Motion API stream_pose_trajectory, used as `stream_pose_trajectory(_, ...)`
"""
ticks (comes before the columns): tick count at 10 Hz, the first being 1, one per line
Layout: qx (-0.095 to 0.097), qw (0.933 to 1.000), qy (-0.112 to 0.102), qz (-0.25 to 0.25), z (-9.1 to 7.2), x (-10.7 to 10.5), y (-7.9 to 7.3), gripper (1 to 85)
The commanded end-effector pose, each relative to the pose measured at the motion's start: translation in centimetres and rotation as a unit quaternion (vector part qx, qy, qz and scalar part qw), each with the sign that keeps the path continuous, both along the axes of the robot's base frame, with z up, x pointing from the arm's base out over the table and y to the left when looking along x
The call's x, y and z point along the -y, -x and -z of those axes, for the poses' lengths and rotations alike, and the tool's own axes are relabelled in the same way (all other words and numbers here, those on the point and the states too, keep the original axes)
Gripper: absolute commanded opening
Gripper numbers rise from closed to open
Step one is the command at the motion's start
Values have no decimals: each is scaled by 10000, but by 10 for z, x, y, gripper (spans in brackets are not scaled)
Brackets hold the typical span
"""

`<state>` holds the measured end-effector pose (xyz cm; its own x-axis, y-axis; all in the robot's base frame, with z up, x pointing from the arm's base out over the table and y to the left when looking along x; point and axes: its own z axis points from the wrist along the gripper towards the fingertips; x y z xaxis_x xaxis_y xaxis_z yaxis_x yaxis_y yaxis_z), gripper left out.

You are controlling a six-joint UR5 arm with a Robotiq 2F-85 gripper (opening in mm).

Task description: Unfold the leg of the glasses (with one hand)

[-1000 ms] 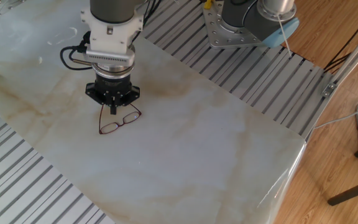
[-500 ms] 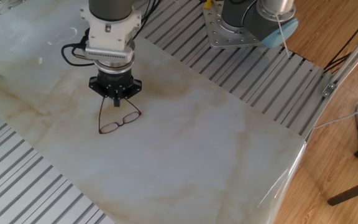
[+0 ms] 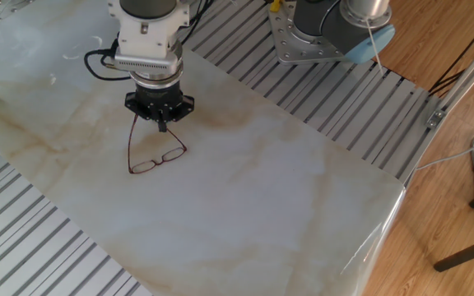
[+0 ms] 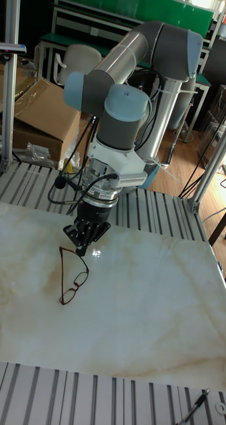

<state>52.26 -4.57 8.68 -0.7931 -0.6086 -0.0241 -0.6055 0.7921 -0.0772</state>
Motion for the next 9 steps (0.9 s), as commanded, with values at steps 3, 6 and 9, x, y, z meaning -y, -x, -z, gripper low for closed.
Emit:
stream_pose_trajectory(3, 51, 9999, -37, -92, -5, -9, -5, 13)
stream_pose_trajectory(6, 153, 9996, 175, -154, -20, -14, -14, 297)
stream_pose_trajectory(9, 235, 9991, 204, -290, -28, -24, -22, 490)
